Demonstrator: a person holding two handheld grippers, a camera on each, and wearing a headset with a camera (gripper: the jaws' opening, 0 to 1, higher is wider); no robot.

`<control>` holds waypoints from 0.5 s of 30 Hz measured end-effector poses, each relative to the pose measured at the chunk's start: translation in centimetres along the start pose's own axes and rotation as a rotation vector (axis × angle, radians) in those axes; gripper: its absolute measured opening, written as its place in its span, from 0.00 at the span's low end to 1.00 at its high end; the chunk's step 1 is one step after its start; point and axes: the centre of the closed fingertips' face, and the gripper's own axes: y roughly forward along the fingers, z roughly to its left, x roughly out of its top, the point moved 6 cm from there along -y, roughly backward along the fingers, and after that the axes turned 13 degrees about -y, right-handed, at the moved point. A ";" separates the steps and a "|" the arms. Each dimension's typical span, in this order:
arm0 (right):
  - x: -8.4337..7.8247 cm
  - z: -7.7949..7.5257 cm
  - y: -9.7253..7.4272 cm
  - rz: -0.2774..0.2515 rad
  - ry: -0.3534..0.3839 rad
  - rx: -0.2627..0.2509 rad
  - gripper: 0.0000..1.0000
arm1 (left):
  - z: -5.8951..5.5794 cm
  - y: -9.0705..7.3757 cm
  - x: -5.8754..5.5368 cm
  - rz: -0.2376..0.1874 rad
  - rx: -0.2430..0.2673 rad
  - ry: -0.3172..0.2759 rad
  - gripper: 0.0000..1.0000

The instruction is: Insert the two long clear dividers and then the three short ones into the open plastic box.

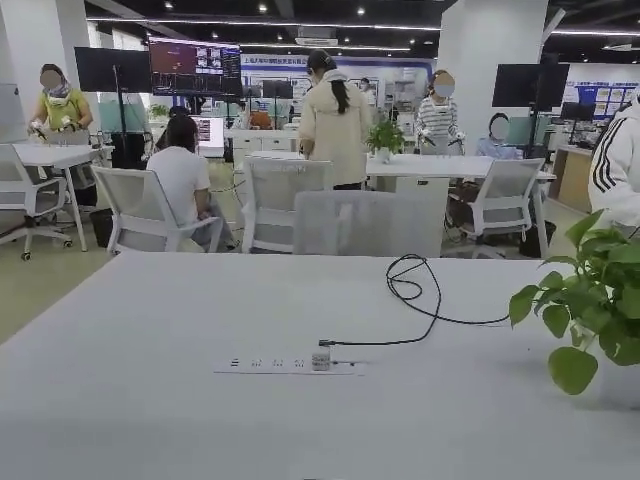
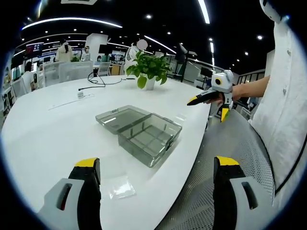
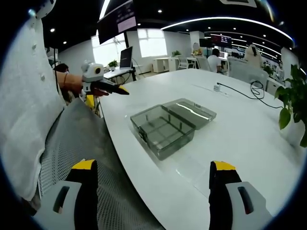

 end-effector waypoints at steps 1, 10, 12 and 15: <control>0.0 0.0 0.0 0.001 0.003 0.000 0.98 | 0.2 -0.1 0.1 -0.001 0.008 -0.004 1.00; 0.0 -0.1 0.0 -0.001 0.005 0.000 0.97 | 3.0 -1.1 0.4 0.008 0.074 -0.029 1.00; 0.0 -0.1 0.1 -0.001 0.006 0.001 0.97 | 3.5 -1.3 0.6 0.005 0.081 -0.031 1.00; 0.0 0.0 0.2 -0.001 0.007 0.003 0.97 | 4.6 -1.6 0.4 0.027 0.111 -0.050 0.96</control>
